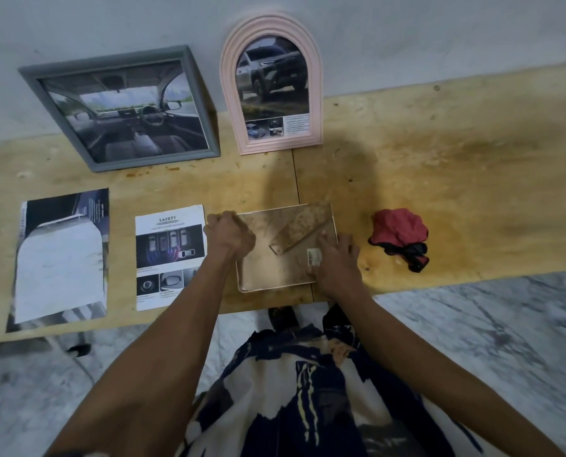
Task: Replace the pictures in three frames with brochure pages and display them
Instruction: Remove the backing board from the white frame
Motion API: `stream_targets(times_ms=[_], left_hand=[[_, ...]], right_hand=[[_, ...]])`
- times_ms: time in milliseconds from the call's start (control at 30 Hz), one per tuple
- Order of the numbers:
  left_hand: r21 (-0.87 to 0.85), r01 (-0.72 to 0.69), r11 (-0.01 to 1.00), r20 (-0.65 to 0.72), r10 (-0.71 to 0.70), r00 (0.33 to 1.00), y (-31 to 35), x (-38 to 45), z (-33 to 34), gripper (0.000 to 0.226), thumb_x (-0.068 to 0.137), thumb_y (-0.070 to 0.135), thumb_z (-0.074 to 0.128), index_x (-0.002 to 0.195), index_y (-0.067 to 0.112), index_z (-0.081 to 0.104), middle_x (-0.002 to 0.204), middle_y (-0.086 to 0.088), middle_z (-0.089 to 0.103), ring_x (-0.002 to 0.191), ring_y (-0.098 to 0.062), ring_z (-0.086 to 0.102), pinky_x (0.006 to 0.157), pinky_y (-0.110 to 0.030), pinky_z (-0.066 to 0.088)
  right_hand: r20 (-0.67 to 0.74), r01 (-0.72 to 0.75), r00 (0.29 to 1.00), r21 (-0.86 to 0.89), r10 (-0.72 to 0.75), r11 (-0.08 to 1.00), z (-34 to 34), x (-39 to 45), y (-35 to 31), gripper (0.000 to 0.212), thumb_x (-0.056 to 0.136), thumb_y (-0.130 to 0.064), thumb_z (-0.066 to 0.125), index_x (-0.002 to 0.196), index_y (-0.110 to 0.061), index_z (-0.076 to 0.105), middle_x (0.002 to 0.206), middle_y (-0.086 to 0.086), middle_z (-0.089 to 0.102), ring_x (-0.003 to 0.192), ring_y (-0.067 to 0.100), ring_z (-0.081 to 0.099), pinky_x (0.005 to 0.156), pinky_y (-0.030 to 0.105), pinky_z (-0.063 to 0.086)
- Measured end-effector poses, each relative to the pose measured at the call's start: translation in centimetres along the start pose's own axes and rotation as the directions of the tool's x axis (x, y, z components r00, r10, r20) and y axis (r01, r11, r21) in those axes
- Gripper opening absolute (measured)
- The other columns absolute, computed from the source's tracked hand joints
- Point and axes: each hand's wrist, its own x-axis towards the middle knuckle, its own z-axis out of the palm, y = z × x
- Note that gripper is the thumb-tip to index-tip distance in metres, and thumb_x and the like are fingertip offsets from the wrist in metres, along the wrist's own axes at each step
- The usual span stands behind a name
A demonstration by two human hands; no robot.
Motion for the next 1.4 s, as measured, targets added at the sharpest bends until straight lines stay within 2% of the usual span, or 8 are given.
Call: stream_targets(times_ms=[267,400,500,667,833,1000,1267,1400], left_hand=[[-0.221,0.064,0.973,-0.009,-0.067,0.998,0.8,0.7,-0.9,0.032,0.084,0.025,0.062,0.112,0.013,0.051,0.13,-0.015,0.048,0.117,-0.034,0.053,0.103,-0.043,0.048],[-0.362,0.077,0.929,-0.037,-0.097,0.995,0.7,-0.2,-0.2,0.035,0.093,0.023,0.063,0.122,0.01,0.049,0.102,-0.003,0.057,0.098,-0.024,0.057,0.091,-0.032,0.05],[-0.433,0.13,0.892,-0.057,-0.171,0.984,0.1,-1.3,0.3,0.036,0.089,0.026,0.071,0.118,0.01,0.055,0.097,-0.001,0.061,0.098,-0.023,0.06,0.091,-0.031,0.051],[-0.403,0.194,0.895,0.022,-0.203,0.979,-2.0,-2.5,1.4,0.031,0.076,0.033,0.084,0.078,0.007,0.067,0.081,-0.007,0.073,0.085,-0.027,0.071,0.083,-0.044,0.059],[-0.287,0.162,0.944,0.016,-0.165,0.986,-3.1,-4.3,2.4,0.039,0.072,0.041,0.086,0.08,0.01,0.064,0.081,-0.006,0.072,0.085,-0.027,0.068,0.079,-0.04,0.056],[-0.18,0.131,0.975,0.031,-0.128,0.991,-1.8,-4.2,1.6,0.05,0.085,0.046,0.074,0.112,0.006,0.06,0.11,-0.012,0.07,0.107,-0.032,0.064,0.075,-0.028,0.04],[-0.192,0.16,0.968,0.028,-0.157,0.987,-2.5,-4.3,1.9,0.044,0.079,0.046,0.079,0.096,0.008,0.063,0.092,-0.007,0.067,0.083,-0.024,0.06,0.068,-0.029,0.043],[-0.257,0.2,0.945,0.03,-0.199,0.979,-3.1,-4.3,1.8,0.041,0.074,0.044,0.084,0.074,0.012,0.058,0.082,-0.007,0.066,0.086,-0.027,0.066,0.07,-0.032,0.05]], right_hand=[[-0.002,0.013,1.0,-0.04,-0.014,0.999,-0.2,0.4,-0.2,0.08,0.088,-0.031,0.069,0.151,-0.013,0.022,0.142,0.017,0.025,0.127,0.038,0.023,0.11,0.044,0.024],[-0.016,0.018,1.0,-0.072,-0.02,0.997,0.0,0.6,-0.1,0.083,0.085,-0.036,0.072,0.15,-0.014,0.025,0.142,0.018,0.028,0.128,0.037,0.024,0.108,0.044,0.024],[-0.011,0.001,1.0,-0.053,-0.002,0.999,-0.1,0.5,-0.1,0.082,0.085,-0.035,0.073,0.15,-0.015,0.025,0.141,0.017,0.027,0.125,0.037,0.026,0.107,0.043,0.027],[0.013,-0.037,0.999,-0.018,0.037,0.999,0.0,0.7,0.0,0.084,0.083,-0.034,0.076,0.15,-0.021,0.026,0.142,0.013,0.026,0.126,0.039,0.027,0.105,0.043,0.031],[0.02,-0.052,0.998,-0.012,0.053,0.999,0.0,0.7,-0.1,0.084,0.083,-0.032,0.076,0.15,-0.023,0.026,0.145,0.013,0.024,0.128,0.04,0.026,0.104,0.044,0.033],[0.037,-0.046,0.998,-0.021,0.047,0.999,-0.2,0.9,0.0,0.082,0.083,-0.035,0.074,0.149,-0.023,0.026,0.144,0.017,0.026,0.13,0.043,0.026,0.105,0.048,0.032],[0.074,0.021,0.997,-0.071,-0.016,0.997,-0.4,1.0,0.4,0.085,0.08,-0.042,0.074,0.147,-0.02,0.026,0.141,0.021,0.036,0.132,0.041,0.026,0.105,0.045,0.026],[0.06,0.066,0.996,-0.028,-0.064,0.997,-0.8,0.2,0.6,0.085,0.081,-0.038,0.075,0.146,-0.017,0.025,0.141,0.018,0.032,0.13,0.037,0.031,0.106,0.044,0.025]])
